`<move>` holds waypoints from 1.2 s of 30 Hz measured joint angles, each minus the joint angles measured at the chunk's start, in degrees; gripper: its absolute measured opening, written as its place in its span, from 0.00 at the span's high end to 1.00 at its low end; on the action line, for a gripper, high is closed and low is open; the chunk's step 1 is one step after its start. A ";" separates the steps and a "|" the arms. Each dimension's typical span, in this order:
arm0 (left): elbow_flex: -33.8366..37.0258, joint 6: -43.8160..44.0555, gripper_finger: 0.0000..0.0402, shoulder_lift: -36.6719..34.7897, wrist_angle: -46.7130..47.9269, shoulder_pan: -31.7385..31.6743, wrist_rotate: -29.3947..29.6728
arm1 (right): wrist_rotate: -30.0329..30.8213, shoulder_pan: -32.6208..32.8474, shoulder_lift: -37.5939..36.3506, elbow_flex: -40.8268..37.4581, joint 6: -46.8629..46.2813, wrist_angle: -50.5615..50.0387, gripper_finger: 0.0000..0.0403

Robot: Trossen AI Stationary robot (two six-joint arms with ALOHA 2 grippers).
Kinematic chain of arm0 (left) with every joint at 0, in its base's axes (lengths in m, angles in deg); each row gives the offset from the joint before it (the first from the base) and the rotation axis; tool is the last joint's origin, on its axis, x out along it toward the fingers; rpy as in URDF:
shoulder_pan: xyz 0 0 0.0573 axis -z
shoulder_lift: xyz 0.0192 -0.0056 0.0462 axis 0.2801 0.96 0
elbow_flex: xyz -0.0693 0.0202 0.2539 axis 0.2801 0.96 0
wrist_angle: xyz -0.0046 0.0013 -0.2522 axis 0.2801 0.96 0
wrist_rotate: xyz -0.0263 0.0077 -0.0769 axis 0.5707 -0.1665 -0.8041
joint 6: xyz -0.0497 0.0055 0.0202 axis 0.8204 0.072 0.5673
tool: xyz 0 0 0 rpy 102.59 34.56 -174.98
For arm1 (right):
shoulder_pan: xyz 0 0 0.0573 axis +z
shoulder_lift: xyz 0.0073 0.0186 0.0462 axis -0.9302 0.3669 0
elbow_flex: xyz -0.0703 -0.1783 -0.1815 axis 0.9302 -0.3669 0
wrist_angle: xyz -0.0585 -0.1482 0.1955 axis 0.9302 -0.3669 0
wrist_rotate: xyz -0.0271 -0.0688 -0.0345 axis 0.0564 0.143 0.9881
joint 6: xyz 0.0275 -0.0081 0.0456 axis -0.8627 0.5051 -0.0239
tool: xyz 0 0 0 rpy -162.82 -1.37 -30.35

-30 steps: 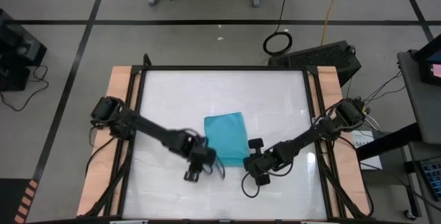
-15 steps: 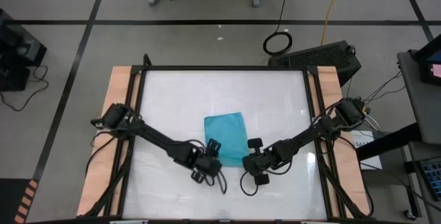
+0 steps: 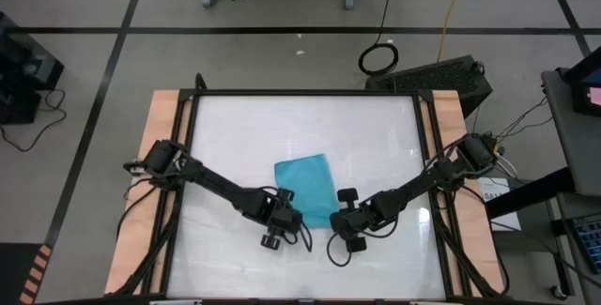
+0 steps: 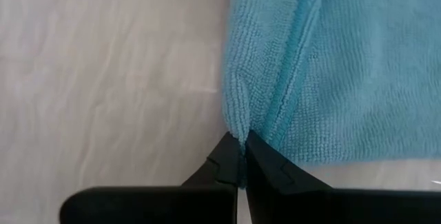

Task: Roll towel
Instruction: Roll the blue microfiber towel

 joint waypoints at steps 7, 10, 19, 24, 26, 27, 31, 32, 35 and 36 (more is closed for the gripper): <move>0.09 0.47 0.97 0.06 0.23 0.75 3.23 | -0.11 0.00 0.04 0.00 -1.48 0.73 1.00; 0.13 -1.76 0.96 0.11 0.41 1.56 5.22 | -0.53 0.21 -0.27 -0.04 -1.07 1.09 0.99; 0.17 -7.27 0.96 0.17 0.68 3.62 8.26 | 7.41 1.47 -8.75 -0.15 1.73 -4.30 0.74; 0.17 -7.85 0.96 0.17 0.95 3.69 8.63 | 8.84 -1.19 -13.52 -0.15 3.27 -3.08 0.57; 0.20 -9.18 0.96 0.17 0.76 3.92 8.75 | 11.30 -3.49 -13.75 -0.11 4.62 -2.54 0.55; 0.22 -9.97 0.96 0.17 0.59 4.02 9.02 | 11.90 -4.96 -13.71 -0.11 5.77 -2.11 0.55; 0.24 -10.33 0.96 0.20 0.41 4.16 9.77 | 9.98 -11.58 -11.38 -0.09 10.30 2.38 0.57; 0.24 -10.30 0.96 0.20 0.42 4.23 9.81 | 8.88 -13.19 -10.45 -0.09 11.15 3.83 0.58; 0.24 -10.43 0.96 0.20 0.47 4.56 10.03 | 5.63 -17.65 -7.51 -0.07 13.28 8.60 0.62; 0.24 -10.69 0.96 0.20 0.48 4.66 10.26 | 4.48 -19.04 -6.36 -0.07 13.61 9.96 0.63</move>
